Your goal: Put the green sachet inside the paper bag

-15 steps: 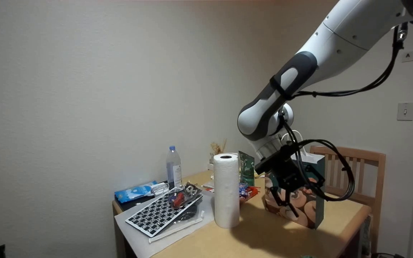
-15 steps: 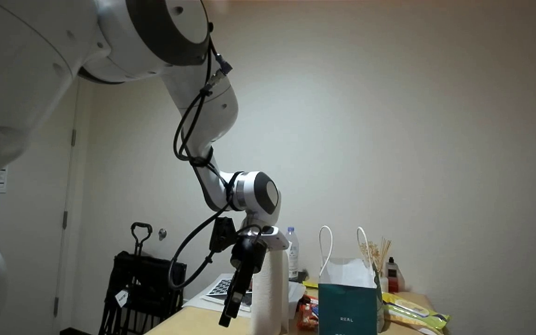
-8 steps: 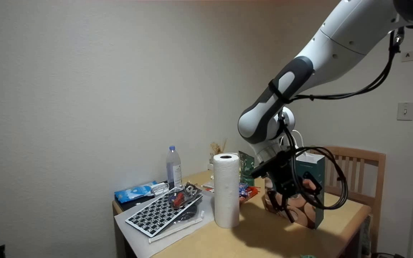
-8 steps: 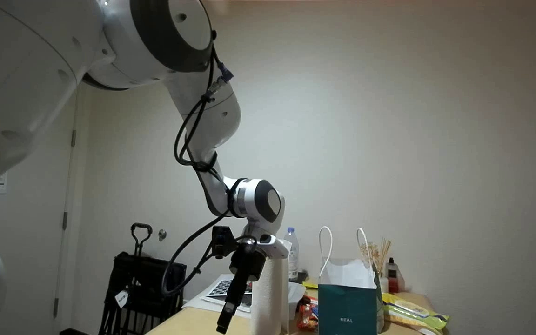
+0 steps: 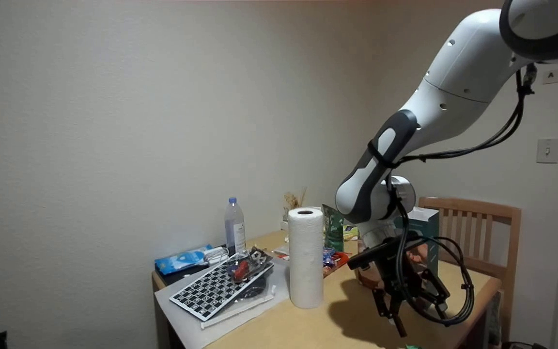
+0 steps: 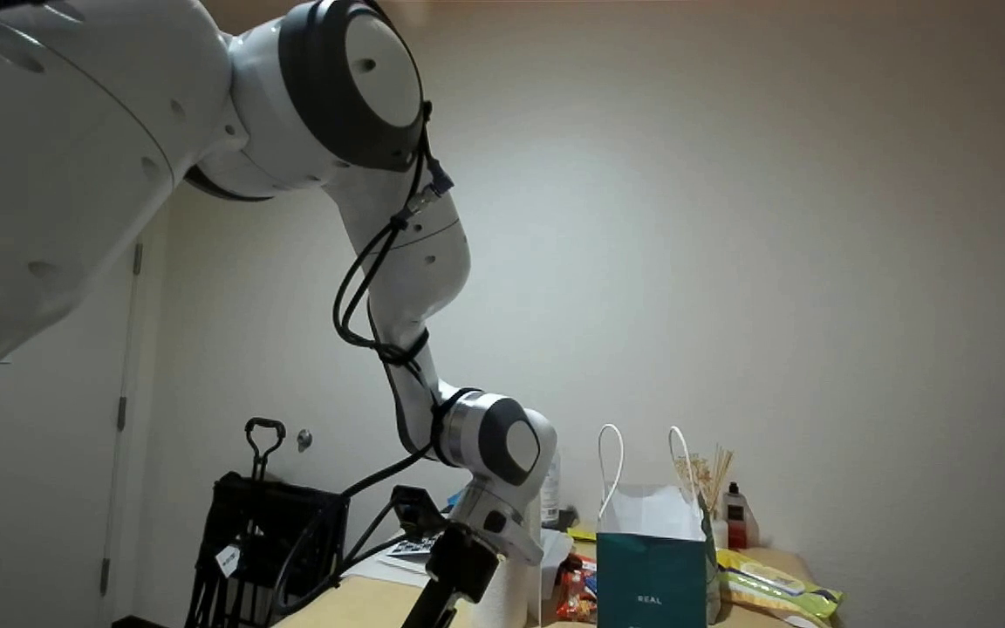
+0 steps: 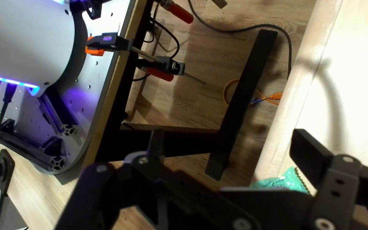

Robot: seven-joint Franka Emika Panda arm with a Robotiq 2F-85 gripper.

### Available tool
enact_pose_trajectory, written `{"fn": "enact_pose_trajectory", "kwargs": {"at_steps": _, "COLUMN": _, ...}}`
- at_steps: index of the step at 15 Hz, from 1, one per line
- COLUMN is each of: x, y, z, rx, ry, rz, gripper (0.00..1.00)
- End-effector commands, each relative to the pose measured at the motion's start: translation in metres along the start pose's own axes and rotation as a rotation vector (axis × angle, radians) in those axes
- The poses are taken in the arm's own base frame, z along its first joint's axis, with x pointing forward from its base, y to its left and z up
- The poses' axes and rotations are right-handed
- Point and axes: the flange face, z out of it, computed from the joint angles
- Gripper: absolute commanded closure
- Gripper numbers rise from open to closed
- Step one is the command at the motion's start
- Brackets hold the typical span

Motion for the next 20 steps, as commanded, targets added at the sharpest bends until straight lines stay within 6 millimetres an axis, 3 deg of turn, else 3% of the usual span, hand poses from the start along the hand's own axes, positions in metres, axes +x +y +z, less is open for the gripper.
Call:
{"fn": "enact_pose_trajectory", "kwargs": {"at_steps": 1, "x": 0.002, "y": -0.005, "z": 0.004, "rx": 0.008, "ry": -0.048, "rz": 0.081, "gripper": 0.0}}
{"fn": "enact_pose_trajectory", "kwargs": {"at_steps": 8, "x": 0.029, "y": -0.006, "z": 0.009, "rx": 0.192, "ry": -0.186, "rz": 0.368, "gripper": 0.0}}
{"fn": "enact_pose_trajectory", "kwargs": {"at_steps": 9, "x": 0.027, "y": -0.012, "z": 0.008, "rx": 0.143, "ry": -0.139, "rz": 0.291, "gripper": 0.0}}
{"fn": "enact_pose_trajectory", "kwargs": {"at_steps": 11, "x": 0.032, "y": -0.011, "z": 0.007, "rx": 0.164, "ry": -0.162, "rz": 0.328, "gripper": 0.0}}
{"fn": "enact_pose_trajectory", "kwargs": {"at_steps": 12, "x": 0.035, "y": -0.01, "z": 0.005, "rx": 0.224, "ry": -0.19, "rz": 0.438, "gripper": 0.0}}
{"fn": "enact_pose_trajectory", "kwargs": {"at_steps": 18, "x": 0.059, "y": 0.002, "z": 0.012, "rx": 0.281, "ry": -0.241, "rz": 0.724, "gripper": 0.0}}
{"fn": "enact_pose_trajectory", "kwargs": {"at_steps": 19, "x": 0.059, "y": 0.006, "z": 0.017, "rx": 0.212, "ry": -0.249, "rz": 0.726, "gripper": 0.0}}
{"fn": "enact_pose_trajectory", "kwargs": {"at_steps": 20, "x": 0.057, "y": -0.005, "z": 0.01, "rx": 0.245, "ry": -0.21, "rz": 0.667, "gripper": 0.0}}
